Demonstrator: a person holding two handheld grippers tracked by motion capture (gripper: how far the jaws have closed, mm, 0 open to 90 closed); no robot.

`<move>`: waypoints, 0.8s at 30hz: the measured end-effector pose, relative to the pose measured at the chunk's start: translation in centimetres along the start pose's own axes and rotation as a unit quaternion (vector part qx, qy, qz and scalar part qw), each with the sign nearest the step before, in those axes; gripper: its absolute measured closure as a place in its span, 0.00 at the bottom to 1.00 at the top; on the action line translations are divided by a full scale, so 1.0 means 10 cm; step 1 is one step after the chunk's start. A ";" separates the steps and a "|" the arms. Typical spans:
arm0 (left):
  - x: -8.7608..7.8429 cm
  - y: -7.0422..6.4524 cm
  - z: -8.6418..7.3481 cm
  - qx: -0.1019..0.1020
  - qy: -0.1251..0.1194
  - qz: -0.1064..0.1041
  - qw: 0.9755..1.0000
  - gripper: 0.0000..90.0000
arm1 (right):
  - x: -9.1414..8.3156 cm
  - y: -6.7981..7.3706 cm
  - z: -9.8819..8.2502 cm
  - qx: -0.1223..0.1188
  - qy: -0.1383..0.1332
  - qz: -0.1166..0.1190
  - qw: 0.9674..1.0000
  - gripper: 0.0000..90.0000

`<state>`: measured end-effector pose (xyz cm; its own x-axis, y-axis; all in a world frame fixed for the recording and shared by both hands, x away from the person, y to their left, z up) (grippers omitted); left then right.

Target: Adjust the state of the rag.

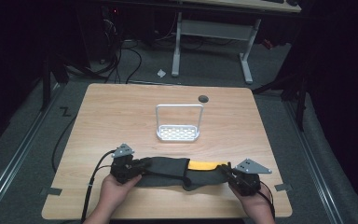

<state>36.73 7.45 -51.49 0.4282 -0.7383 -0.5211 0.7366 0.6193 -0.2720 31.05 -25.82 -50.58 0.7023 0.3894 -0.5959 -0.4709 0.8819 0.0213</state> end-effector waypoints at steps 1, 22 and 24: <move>0.05 -0.07 0.01 0.011 0.003 -0.007 1.000 0.79 | 0.04 -0.02 -0.04 0.006 0.007 0.002 1.000 0.96; 0.56 -0.10 0.11 0.013 0.065 0.038 0.997 0.97 | 0.54 -0.33 -0.09 0.000 0.065 -0.032 0.997 0.97; 0.43 -0.03 0.21 0.000 0.042 0.040 0.998 0.97 | 0.59 -0.37 -0.04 -0.003 0.064 -0.041 0.997 0.97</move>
Point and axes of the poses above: each handheld gripper's, and its own axes: x roughly forward along the jaws, z roughly out of its top, y roughly to its left, the point moved 4 cm from there along x, roughly forward along the jaws, and after that the axes turned 2 degrees about x, right-handed, at the moved point
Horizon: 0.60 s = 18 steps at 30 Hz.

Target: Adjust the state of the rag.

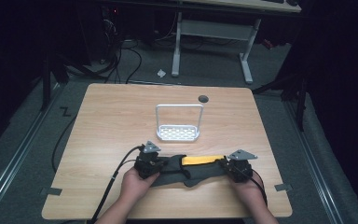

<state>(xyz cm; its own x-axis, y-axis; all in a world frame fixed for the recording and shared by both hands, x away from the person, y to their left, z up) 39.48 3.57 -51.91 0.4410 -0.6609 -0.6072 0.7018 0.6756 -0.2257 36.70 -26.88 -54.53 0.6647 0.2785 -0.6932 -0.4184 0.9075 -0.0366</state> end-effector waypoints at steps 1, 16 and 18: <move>-0.06 0.06 0.04 -0.003 -0.008 0.007 1.000 0.97 | 0.02 -0.03 0.03 0.000 -0.002 -0.003 1.000 0.97; -0.30 1.15 -0.09 -0.118 -0.026 0.084 0.989 0.97 | -0.30 -0.08 0.06 -0.004 -0.040 -0.017 0.999 0.97; -0.27 1.17 -0.14 -0.121 -0.020 0.082 0.989 0.97 | -0.40 -0.07 -0.07 0.005 -0.039 -0.008 0.999 0.97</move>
Point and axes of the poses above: each handheld gripper's, and its own axes: x roughly forward along the jaws, z roughly out of its top, y roughly to its left, the point moved 4 cm from there along x, roughly forward along the jaws, and after that the axes turned 2 degrees about x, right-handed, at the moved point
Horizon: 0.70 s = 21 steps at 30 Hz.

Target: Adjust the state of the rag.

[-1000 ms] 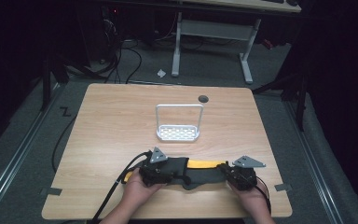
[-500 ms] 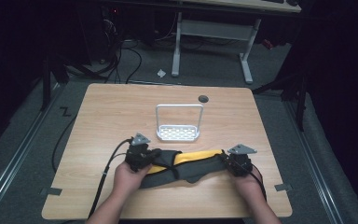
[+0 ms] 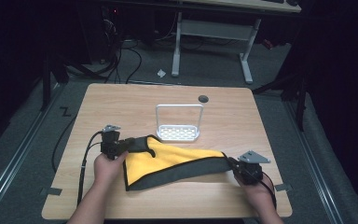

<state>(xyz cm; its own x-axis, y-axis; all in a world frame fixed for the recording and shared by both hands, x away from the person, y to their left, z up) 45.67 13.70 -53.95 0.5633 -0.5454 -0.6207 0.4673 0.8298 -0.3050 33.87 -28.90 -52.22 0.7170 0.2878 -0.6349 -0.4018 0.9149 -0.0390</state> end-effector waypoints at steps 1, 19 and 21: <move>0.02 -0.01 -0.03 -0.003 0.001 -0.005 1.000 0.97 | -0.05 0.01 -0.06 0.002 0.002 0.003 1.000 0.97; -0.57 -0.78 -0.85 0.070 0.038 -0.059 0.995 0.64 | 0.20 0.03 0.29 0.038 -0.013 0.038 0.998 0.71; -0.51 -0.78 -0.92 0.077 0.049 -0.049 0.995 0.64 | 0.44 -0.02 0.31 0.056 0.013 0.044 0.997 0.66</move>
Point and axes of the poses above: each handheld gripper's, and its own axes: x roughly forward along the jaws, z roughly out of its top, y roughly to its left, the point moved 4 cm from there along x, roughly forward along the jaws, and after that the axes turned 2 degrees about x, right-handed, at the moved point
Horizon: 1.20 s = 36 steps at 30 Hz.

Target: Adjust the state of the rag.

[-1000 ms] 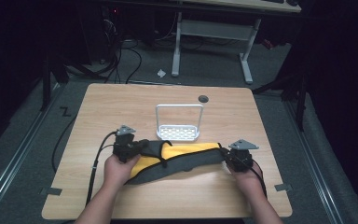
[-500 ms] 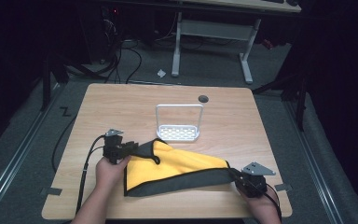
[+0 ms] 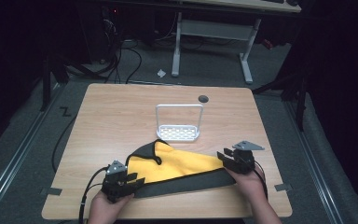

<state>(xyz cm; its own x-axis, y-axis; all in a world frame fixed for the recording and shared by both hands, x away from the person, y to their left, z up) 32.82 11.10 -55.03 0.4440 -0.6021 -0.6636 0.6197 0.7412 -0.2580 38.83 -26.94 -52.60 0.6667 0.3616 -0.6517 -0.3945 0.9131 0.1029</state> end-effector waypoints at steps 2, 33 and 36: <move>0.02 0.00 -0.03 -0.006 -0.001 -0.007 1.000 0.65 | 0.15 0.03 -0.01 0.013 0.025 0.021 0.999 0.61; 0.20 -0.01 0.15 0.018 -0.009 -0.010 1.000 0.66 | -0.07 0.97 -0.48 -0.121 0.046 0.055 0.990 0.95; 0.15 0.02 0.15 0.019 -0.013 -0.003 1.000 0.66 | -0.06 0.99 -0.49 -0.117 0.042 0.064 0.990 0.95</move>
<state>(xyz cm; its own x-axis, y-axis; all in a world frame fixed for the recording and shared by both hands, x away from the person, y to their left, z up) 34.60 9.94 -55.04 0.4558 -0.6147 -0.6437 0.6470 0.7255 -0.2346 31.40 -19.01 -54.89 0.5506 0.4447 -0.7064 -0.6142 0.7889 0.0179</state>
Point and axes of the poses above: each handheld gripper's, and its own axes: x roughly forward along the jaws, z roughly out of its top, y roughly to its left, the point moved 4 cm from there along x, roughly forward along the jaws, and after that the axes turned 2 degrees about x, right-handed, at the moved point
